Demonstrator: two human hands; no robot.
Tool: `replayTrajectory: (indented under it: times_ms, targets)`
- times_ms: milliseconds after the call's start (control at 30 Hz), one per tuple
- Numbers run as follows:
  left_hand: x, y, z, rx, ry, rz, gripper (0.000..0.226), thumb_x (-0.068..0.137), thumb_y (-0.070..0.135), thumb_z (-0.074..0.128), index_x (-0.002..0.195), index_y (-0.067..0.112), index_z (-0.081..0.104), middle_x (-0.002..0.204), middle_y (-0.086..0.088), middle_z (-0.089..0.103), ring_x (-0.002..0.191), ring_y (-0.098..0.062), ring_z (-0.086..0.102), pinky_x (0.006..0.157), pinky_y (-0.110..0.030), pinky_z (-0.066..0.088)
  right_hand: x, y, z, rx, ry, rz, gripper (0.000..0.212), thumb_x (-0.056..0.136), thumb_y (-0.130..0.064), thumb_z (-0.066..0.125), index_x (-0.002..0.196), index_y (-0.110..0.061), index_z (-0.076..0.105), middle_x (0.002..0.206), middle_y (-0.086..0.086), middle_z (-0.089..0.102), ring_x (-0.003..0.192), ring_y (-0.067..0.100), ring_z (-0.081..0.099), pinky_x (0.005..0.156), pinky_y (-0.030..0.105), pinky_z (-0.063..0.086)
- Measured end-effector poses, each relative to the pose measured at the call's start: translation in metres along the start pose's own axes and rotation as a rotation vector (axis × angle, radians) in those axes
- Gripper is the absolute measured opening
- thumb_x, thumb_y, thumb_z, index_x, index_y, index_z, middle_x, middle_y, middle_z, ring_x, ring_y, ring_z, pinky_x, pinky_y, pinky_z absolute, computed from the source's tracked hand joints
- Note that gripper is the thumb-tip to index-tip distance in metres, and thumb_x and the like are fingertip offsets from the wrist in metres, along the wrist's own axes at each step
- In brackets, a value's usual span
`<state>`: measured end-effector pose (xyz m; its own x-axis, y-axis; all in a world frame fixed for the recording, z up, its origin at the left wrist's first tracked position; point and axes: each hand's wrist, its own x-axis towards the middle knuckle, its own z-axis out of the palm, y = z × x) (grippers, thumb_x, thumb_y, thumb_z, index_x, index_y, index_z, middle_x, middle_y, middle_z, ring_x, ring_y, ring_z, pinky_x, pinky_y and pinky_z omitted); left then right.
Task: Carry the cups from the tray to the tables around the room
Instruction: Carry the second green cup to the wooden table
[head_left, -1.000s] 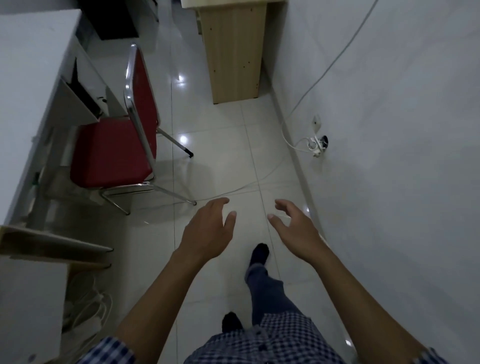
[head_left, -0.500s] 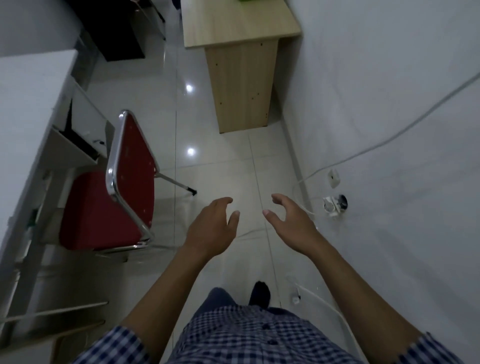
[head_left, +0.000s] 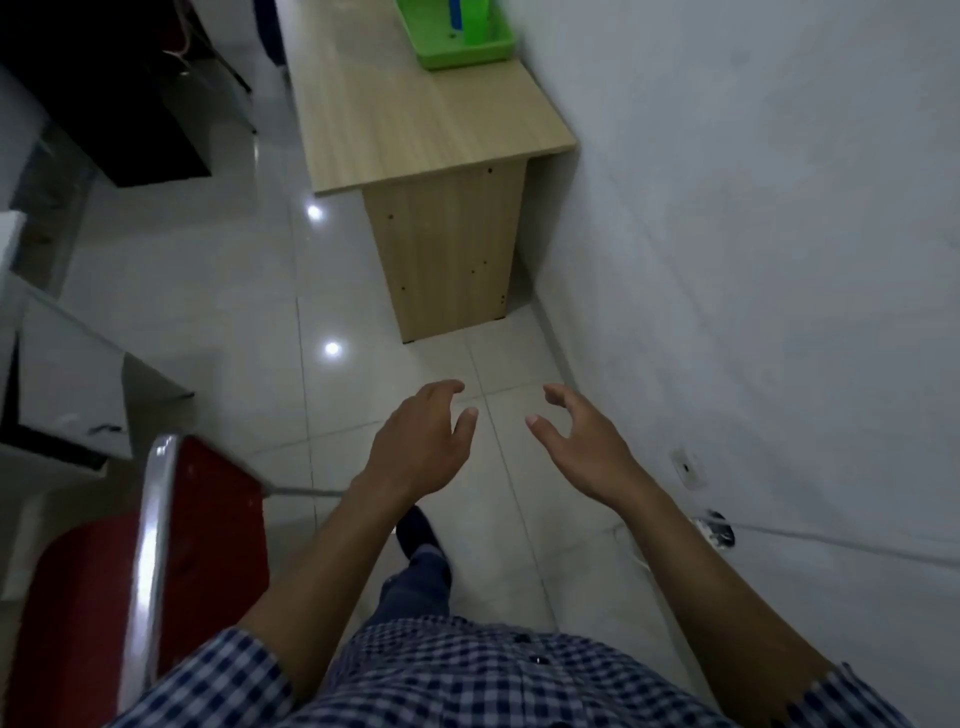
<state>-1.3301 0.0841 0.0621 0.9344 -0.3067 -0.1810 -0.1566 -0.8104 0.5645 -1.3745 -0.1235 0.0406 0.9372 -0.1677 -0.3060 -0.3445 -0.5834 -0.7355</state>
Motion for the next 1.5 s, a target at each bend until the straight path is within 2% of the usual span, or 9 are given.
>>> replayTrajectory:
  times_ms: [333,433,567,733,1000,1200,1300,1400,1500]
  targets:
    - [0.170,-0.050,-0.105,0.029,-0.064,0.087,0.050,0.102,0.046,0.042,0.145,0.019,0.044,0.147,-0.005,0.052,0.128,-0.022,0.053,0.101,-0.035,0.043,0.157,-0.107,0.010,0.095,0.078,0.051,0.064,0.099,-0.055,0.053,0.155,-0.029,0.035,0.156,-0.010,0.043,0.136,0.008,0.042,0.102,0.023,0.030]
    - [0.221,-0.067,-0.128,0.012,-0.049,0.082,0.050,0.102,0.046,0.042,0.142,0.018,0.048,0.143,-0.005,0.056,0.119,-0.022,0.058,0.093,-0.030,0.044,0.208,-0.130,0.011,0.117,0.076,0.044,0.066,0.099,-0.054,0.054,0.155,-0.027,0.035,0.155,-0.009,0.043,0.127,0.000,0.039,0.102,0.020,0.028]
    - [0.291,-0.089,-0.157,-0.012,-0.008,0.096,0.042,0.103,0.043,0.042,0.129,0.013,0.057,0.131,-0.008,0.063,0.109,-0.020,0.061,0.084,-0.026,0.041,0.283,-0.157,0.010,0.122,0.092,0.041,0.069,0.098,-0.057,0.053,0.156,-0.025,0.034,0.156,-0.007,0.042,0.136,0.006,0.041,0.104,0.021,0.027]
    - [0.389,-0.111,-0.193,0.026,0.028,0.130,0.048,0.102,0.041,0.044,0.143,0.015,0.047,0.143,-0.006,0.055,0.127,-0.018,0.052,0.091,-0.020,0.033,0.385,-0.193,0.009,0.101,0.138,0.027,0.067,0.099,-0.054,0.054,0.156,-0.024,0.036,0.156,-0.006,0.044,0.134,0.009,0.045,0.099,0.021,0.029]
    - [0.524,-0.114,-0.254,0.070,0.032,0.170,0.051,0.102,0.039,0.044,0.146,0.013,0.042,0.151,-0.007,0.047,0.135,-0.022,0.046,0.107,-0.031,0.035,0.508,-0.249,-0.011,0.126,0.151,0.028,0.061,0.101,-0.043,0.057,0.154,-0.019,0.039,0.156,-0.002,0.044,0.142,0.016,0.040,0.101,0.021,0.027]
    - [0.590,-0.123,-0.278,0.077,-0.006,0.212,0.051,0.102,0.041,0.044,0.145,0.015,0.043,0.149,-0.006,0.049,0.133,-0.022,0.049,0.104,-0.034,0.040,0.563,-0.268,-0.013,0.180,0.210,0.050,0.057,0.100,-0.046,0.058,0.151,-0.026,0.041,0.150,-0.009,0.048,0.133,0.006,0.043,0.101,0.024,0.030]
    - [0.633,-0.139,-0.290,0.080,-0.051,0.240,0.050,0.101,0.042,0.045,0.144,0.017,0.044,0.149,-0.004,0.050,0.132,-0.021,0.050,0.102,-0.035,0.042,0.593,-0.279,-0.001,0.218,0.255,0.103,0.056,0.098,-0.047,0.059,0.149,-0.029,0.043,0.142,-0.013,0.053,0.121,0.003,0.046,0.096,0.025,0.035]
    - [0.679,-0.159,-0.304,0.084,-0.101,0.292,0.047,0.101,0.044,0.045,0.142,0.022,0.046,0.147,-0.001,0.051,0.128,-0.020,0.053,0.096,-0.036,0.044,0.621,-0.293,0.015,0.225,0.315,0.160,0.051,0.097,-0.046,0.061,0.144,-0.030,0.049,0.129,-0.012,0.061,0.115,0.011,0.058,0.084,0.022,0.042]
    - [0.730,-0.184,-0.323,0.103,-0.164,0.385,0.045,0.101,0.044,0.045,0.140,0.024,0.048,0.144,0.001,0.054,0.119,-0.020,0.059,0.091,-0.035,0.045,0.650,-0.317,0.037,0.173,0.362,0.208,0.045,0.098,-0.043,0.061,0.141,-0.028,0.053,0.121,-0.010,0.065,0.108,0.013,0.064,0.072,0.009,0.042]
